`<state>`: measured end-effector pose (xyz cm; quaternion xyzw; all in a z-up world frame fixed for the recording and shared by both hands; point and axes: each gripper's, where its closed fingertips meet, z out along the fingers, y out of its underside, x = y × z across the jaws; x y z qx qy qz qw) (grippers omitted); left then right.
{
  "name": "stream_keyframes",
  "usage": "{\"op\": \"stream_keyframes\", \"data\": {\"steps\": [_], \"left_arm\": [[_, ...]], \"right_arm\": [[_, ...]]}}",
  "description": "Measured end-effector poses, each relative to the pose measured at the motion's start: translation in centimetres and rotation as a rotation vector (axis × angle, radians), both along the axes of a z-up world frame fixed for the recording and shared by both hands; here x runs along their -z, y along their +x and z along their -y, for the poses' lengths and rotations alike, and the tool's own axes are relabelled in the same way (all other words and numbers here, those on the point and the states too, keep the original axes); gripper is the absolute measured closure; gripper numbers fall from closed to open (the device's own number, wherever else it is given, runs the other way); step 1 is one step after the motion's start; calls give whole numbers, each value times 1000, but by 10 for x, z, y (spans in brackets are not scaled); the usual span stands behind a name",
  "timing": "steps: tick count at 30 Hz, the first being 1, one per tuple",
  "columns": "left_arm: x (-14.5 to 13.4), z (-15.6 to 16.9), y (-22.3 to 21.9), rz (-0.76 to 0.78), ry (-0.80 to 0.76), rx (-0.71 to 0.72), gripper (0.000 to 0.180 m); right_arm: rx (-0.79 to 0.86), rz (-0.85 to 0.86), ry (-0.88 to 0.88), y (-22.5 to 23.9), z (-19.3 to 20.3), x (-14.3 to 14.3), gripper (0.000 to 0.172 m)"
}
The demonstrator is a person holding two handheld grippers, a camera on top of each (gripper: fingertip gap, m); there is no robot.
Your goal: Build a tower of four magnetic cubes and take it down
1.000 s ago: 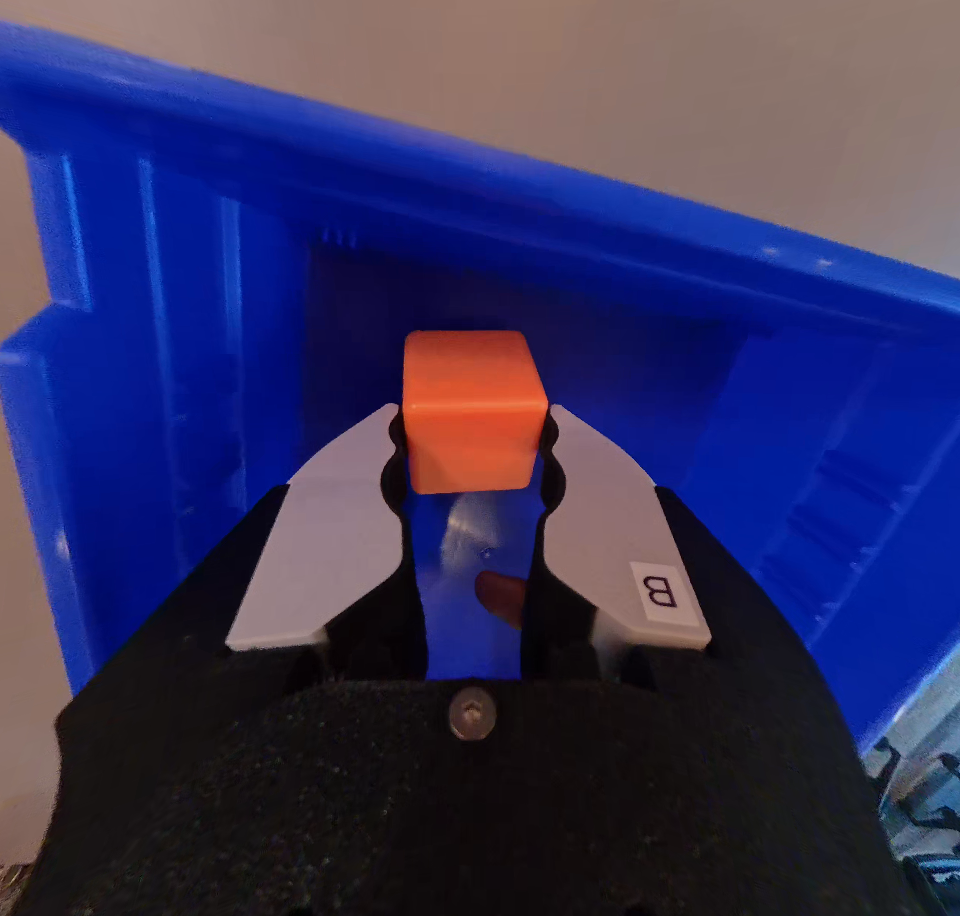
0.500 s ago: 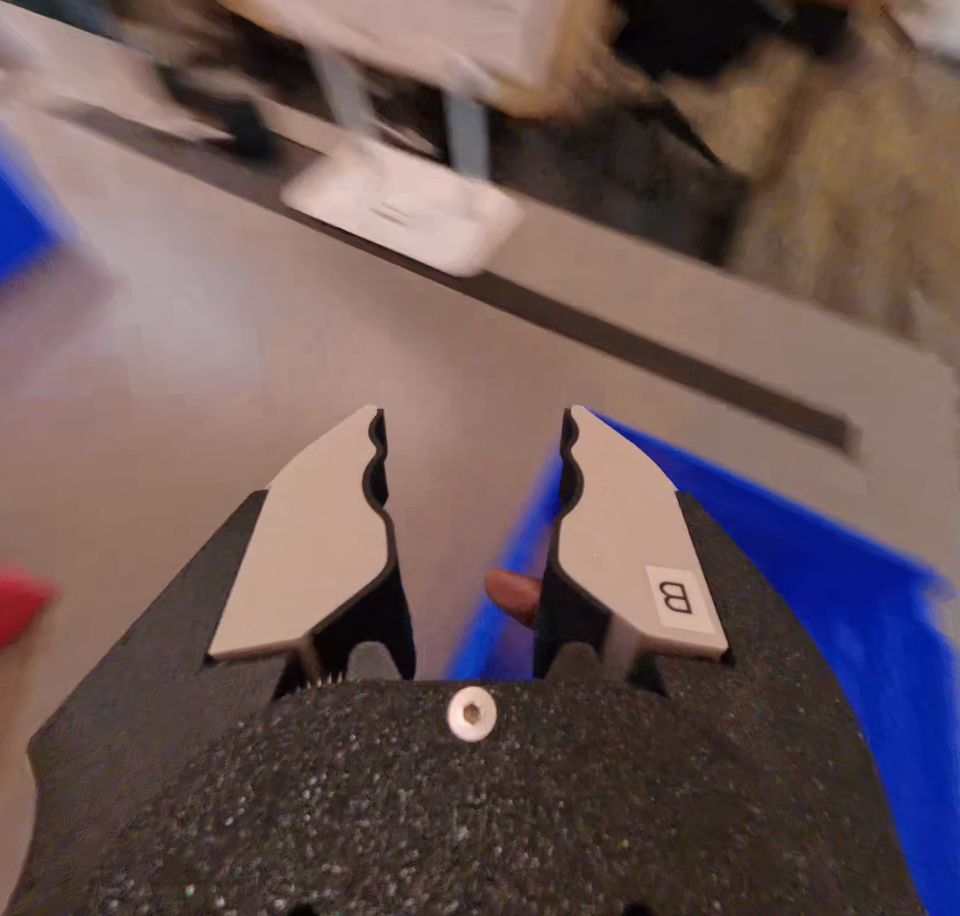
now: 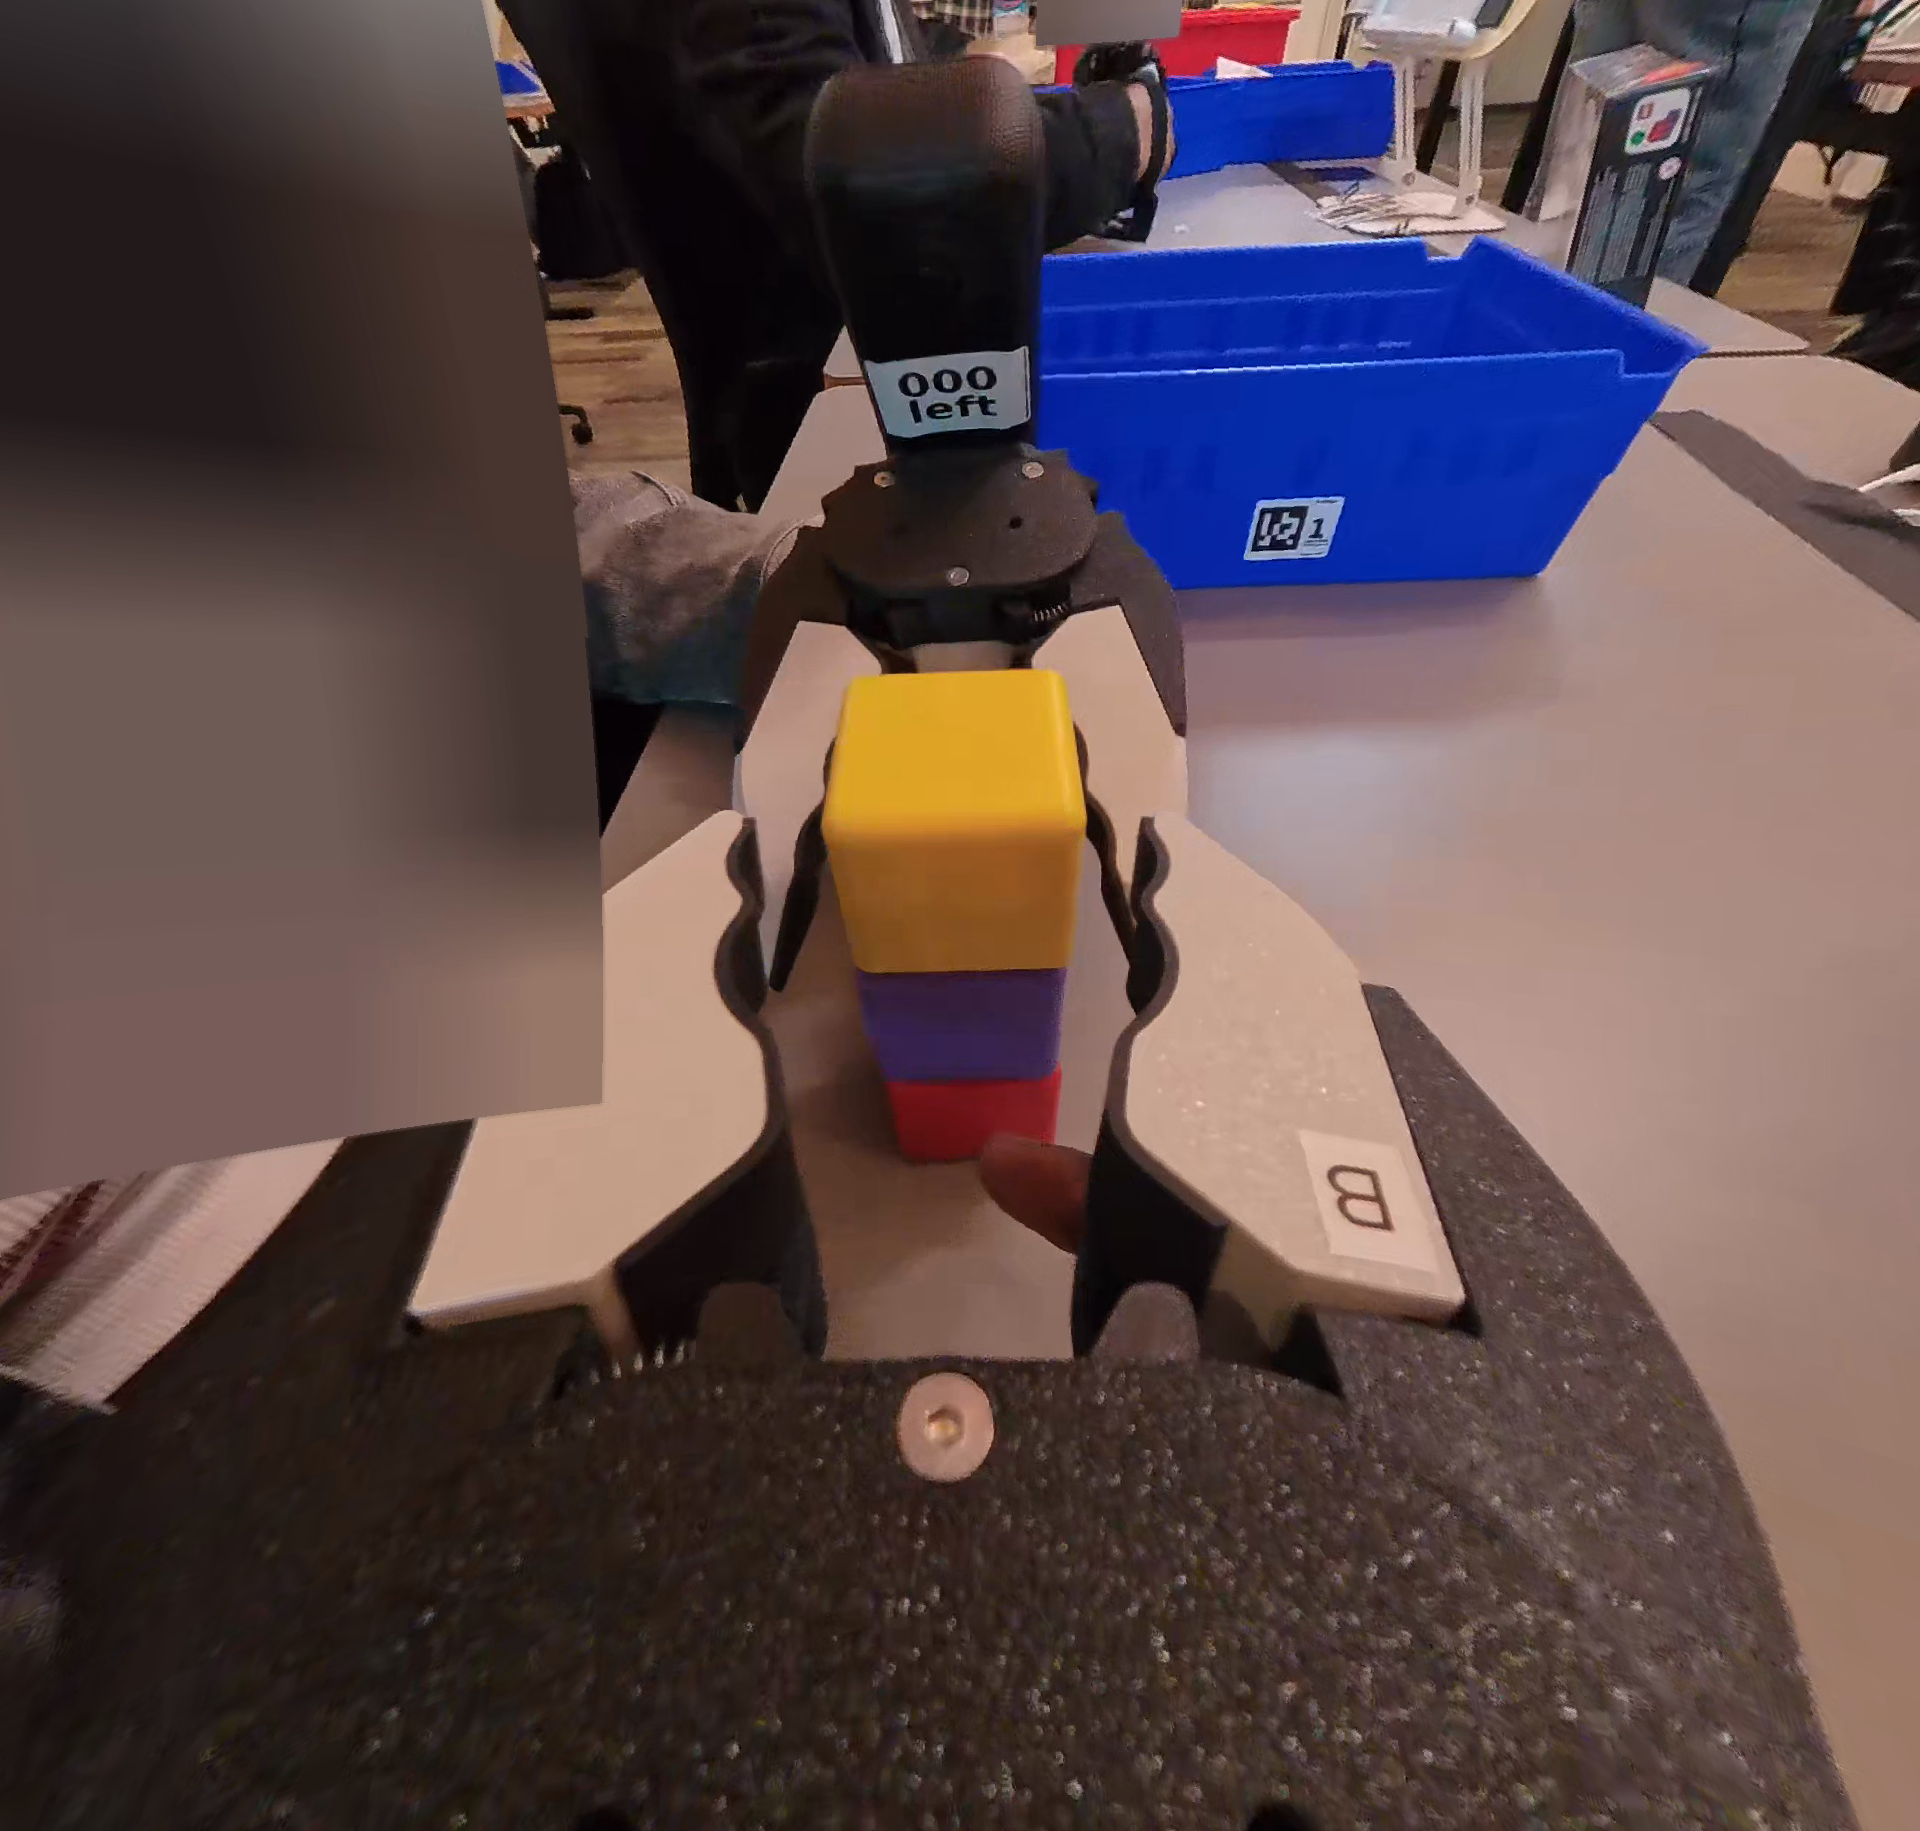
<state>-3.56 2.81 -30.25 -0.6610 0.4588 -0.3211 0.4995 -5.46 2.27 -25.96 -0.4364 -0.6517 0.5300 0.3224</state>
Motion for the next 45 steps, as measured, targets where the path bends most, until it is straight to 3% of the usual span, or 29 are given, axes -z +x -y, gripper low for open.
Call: {"op": "stream_keyframes", "data": {"steps": [1, 6, 15, 19, 21, 24, 27, 29, 32, 35, 39, 45], "left_arm": [[1, 1, 1, -1, -1, 10, 110], [1, 1, 1, 7, -1, 12, 130], [2, 1, 1, 6, -30, 6, 132], [2, 1, 1, 2, -28, 11, 132], [2, 2, 1, 1, -28, 15, 132], [2, 3, 2, 0, -28, 19, 132], [2, 3, 3, -8, -30, 21, 131], [3, 3, 3, -11, -31, 20, 131], [2, 3, 3, -6, -31, 24, 132], [2, 4, 4, -3, -29, 28, 132], [2, 4, 4, 4, -29, 33, 132], [2, 4, 5, 7, -28, 37, 132]], "right_arm": [[-4, -11, -1, -2, 1, 1, 106], [-11, -47, -7, -6, 3, 4, 119], [45, -94, 48, -3, -1, 2, 123], [152, -251, -38, 19, -20, -42, 123], [293, -231, 21, 35, -41, -58, 123], [568, -114, 94, 73, -87, -84, 123], [852, 120, 88, 133, -146, -91, 123], [1041, 321, 97, 182, -190, -79, 123], [1233, 669, 13, 250, -241, -37, 122], [1285, 985, -89, 297, -268, 11, 122], [1221, 1279, -219, 325, -279, 60, 122], [1193, 1444, -281, 339, -285, 82, 122]]}}
